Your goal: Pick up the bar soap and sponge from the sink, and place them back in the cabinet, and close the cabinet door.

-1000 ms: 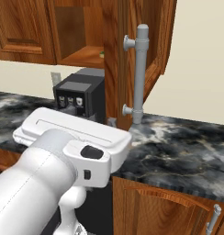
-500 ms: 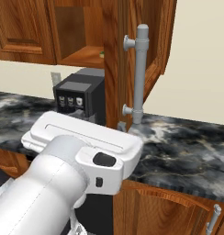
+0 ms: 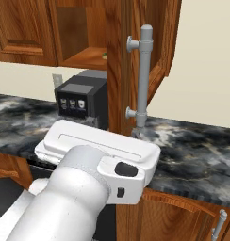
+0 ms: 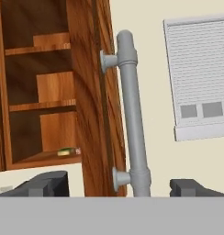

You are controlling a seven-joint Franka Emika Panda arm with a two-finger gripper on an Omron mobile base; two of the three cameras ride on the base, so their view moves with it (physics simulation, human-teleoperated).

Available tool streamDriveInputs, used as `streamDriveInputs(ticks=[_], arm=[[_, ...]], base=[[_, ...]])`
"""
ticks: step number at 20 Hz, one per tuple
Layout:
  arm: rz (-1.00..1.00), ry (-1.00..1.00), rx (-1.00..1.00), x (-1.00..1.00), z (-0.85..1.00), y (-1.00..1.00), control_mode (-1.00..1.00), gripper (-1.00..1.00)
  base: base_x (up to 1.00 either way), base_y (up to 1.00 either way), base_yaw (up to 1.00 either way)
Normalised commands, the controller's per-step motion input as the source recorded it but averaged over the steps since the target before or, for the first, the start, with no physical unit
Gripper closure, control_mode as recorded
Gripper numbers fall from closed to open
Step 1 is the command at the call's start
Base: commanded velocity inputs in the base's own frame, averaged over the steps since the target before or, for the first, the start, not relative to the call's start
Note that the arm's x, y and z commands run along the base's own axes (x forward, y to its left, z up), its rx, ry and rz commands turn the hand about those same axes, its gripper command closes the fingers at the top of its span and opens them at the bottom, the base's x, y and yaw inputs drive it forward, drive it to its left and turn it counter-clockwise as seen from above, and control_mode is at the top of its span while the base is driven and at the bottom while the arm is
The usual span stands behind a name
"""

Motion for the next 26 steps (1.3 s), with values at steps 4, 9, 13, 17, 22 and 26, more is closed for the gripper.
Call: streamDriveInputs(ticks=[4, 9, 13, 17, 22, 26], arm=[[0.13, 0.00, 0.00, 0.00, -0.06, -0.24, -1.00, -1.00], [0.17, 0.00, 0.00, 0.00, -0.15, -0.09, -1.00, -1.00], [0.17, 0.00, 0.00, 0.00, -0.11, -0.11, -1.00, -1.00], [0.16, 0.00, 0.00, 0.00, -0.03, -0.17, -1.00, -1.00], [0.15, 0.00, 0.00, 0.01, 0.00, -0.14, -1.00, -1.00], [0.15, 0.00, 0.00, 0.06, 0.00, -0.08, -1.00, -1.00]], base=[[0.00, 0.00, 0.00], [0.00, 0.00, 0.00], [0.00, 0.00, 0.00], [0.00, 0.00, 0.00], [0.00, 0.00, 0.00], [0.00, 0.00, 0.00]])
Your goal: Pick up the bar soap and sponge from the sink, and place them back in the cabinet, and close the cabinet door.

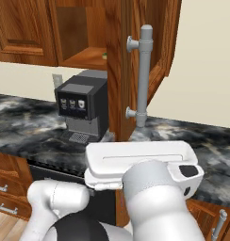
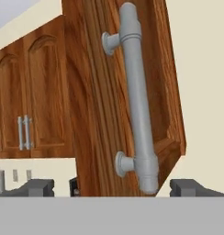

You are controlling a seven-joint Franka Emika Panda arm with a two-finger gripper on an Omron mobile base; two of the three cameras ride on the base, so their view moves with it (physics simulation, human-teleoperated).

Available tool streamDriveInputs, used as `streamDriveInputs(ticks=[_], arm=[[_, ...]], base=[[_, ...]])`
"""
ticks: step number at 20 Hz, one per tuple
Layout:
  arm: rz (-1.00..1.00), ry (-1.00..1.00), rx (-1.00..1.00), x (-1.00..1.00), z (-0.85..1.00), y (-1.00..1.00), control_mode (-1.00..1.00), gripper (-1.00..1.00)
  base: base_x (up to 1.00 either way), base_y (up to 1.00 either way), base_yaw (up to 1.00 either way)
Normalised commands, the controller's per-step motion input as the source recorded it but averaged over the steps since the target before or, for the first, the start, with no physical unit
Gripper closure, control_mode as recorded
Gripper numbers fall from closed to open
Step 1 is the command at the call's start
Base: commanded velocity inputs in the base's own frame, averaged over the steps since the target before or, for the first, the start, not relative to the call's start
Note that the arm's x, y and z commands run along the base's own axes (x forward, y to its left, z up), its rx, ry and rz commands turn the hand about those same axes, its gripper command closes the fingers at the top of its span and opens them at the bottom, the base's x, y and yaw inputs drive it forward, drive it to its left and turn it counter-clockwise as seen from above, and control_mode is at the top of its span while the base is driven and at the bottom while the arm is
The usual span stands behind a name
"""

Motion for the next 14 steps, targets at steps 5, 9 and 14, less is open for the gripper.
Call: streamDriveInputs(ticks=[5, 9, 14], arm=[[0.15, 0.00, 0.00, 0.08, 0.00, -0.05, -1.00, -1.00], [0.15, 0.00, 0.00, 0.12, 0.00, -0.02, -1.00, -1.00], [0.14, 0.00, 0.00, 0.18, -0.01, 0.00, -1.00, -1.00]], base=[[0.00, 0.00, 0.00], [0.00, 0.00, 0.00], [0.00, 0.00, 0.00]])
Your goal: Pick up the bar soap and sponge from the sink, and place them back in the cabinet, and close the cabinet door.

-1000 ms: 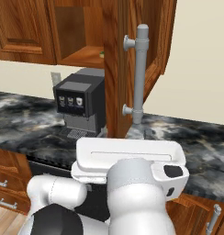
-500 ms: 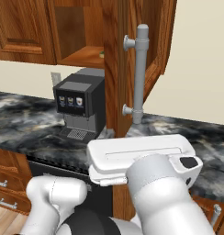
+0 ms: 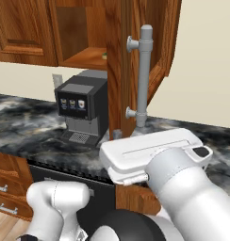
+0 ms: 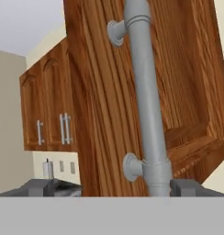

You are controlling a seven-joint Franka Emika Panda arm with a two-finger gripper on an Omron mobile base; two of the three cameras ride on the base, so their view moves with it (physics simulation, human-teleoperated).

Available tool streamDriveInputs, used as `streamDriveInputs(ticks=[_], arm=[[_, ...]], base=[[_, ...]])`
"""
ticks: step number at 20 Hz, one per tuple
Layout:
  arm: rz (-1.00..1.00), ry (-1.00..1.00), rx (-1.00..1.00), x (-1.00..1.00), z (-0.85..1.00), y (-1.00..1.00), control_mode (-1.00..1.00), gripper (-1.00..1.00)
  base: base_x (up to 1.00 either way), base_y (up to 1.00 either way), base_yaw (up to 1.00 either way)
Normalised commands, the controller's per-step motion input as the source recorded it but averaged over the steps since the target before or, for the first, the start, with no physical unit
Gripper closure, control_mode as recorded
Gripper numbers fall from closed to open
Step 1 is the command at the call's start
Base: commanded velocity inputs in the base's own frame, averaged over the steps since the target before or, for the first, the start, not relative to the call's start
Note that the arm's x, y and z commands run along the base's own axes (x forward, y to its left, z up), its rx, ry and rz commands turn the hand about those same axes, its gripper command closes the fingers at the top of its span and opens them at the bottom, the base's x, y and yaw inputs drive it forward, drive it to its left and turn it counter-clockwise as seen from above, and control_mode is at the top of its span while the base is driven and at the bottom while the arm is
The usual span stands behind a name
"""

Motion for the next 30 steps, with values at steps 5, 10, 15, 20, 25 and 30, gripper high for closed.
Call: streamDriveInputs(ticks=[5, 10, 15, 20, 25, 30], arm=[[0.11, 0.00, 0.00, 0.22, -0.03, 0.00, -1.00, -1.00], [0.11, 0.00, 0.00, 0.20, -0.06, 0.00, -1.00, -1.00], [0.11, 0.00, 0.00, 0.19, -0.08, 0.00, -1.00, -1.00], [0.10, -0.02, 0.00, 0.14, -0.01, -0.06, -1.00, -1.00], [0.09, -0.01, 0.00, 0.12, 0.00, -0.09, -1.00, -1.00], [0.06, 0.00, 0.00, 0.04, -0.01, -0.03, -1.00, -1.00]], base=[[0.00, 0.00, 0.00], [0.00, 0.00, 0.00], [0.00, 0.00, 0.00], [0.00, 0.00, 0.00], [0.00, 0.00, 0.00], [0.00, 0.00, 0.00]])
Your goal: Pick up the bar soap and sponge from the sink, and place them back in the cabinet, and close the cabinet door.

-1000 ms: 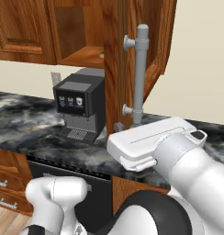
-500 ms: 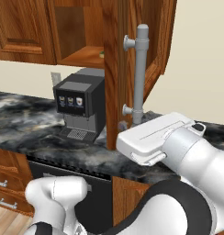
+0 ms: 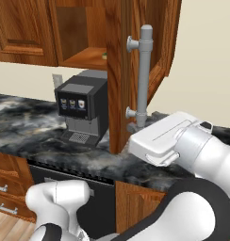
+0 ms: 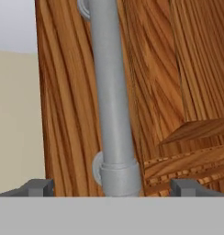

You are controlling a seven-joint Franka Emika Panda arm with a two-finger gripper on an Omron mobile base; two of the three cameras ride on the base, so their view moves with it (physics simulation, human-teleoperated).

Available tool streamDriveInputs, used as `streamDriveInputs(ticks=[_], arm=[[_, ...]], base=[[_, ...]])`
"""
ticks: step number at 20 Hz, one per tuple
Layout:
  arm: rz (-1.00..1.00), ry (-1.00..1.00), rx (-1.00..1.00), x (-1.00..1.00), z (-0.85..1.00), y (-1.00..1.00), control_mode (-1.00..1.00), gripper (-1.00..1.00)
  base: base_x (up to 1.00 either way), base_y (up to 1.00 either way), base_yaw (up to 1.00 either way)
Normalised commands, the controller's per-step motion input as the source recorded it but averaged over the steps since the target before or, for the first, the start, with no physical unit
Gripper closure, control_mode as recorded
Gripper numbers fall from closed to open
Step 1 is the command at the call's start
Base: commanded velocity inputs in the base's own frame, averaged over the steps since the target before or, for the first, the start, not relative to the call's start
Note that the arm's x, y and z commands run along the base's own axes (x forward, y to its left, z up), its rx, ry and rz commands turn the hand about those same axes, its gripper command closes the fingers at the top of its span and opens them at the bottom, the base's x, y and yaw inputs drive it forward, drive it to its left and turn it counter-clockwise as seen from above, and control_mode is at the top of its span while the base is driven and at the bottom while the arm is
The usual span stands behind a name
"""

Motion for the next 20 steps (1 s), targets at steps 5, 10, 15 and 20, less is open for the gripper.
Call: streamDriveInputs(ticks=[5, 10, 15, 20], arm=[[0.02, 0.00, 0.00, 0.03, -0.01, 0.02, -1.00, -1.00], [0.00, 0.00, 0.00, 0.04, 0.00, 0.14, -1.00, -1.00], [0.00, 0.00, 0.00, 0.05, -0.02, 0.25, -1.00, -1.00], [0.00, 0.00, 0.00, 0.09, -0.04, 0.36, -1.00, -1.00]], base=[[0.00, 0.00, 0.00], [0.00, 0.00, 0.00], [0.00, 0.00, 0.00], [0.00, 0.00, 0.00]])
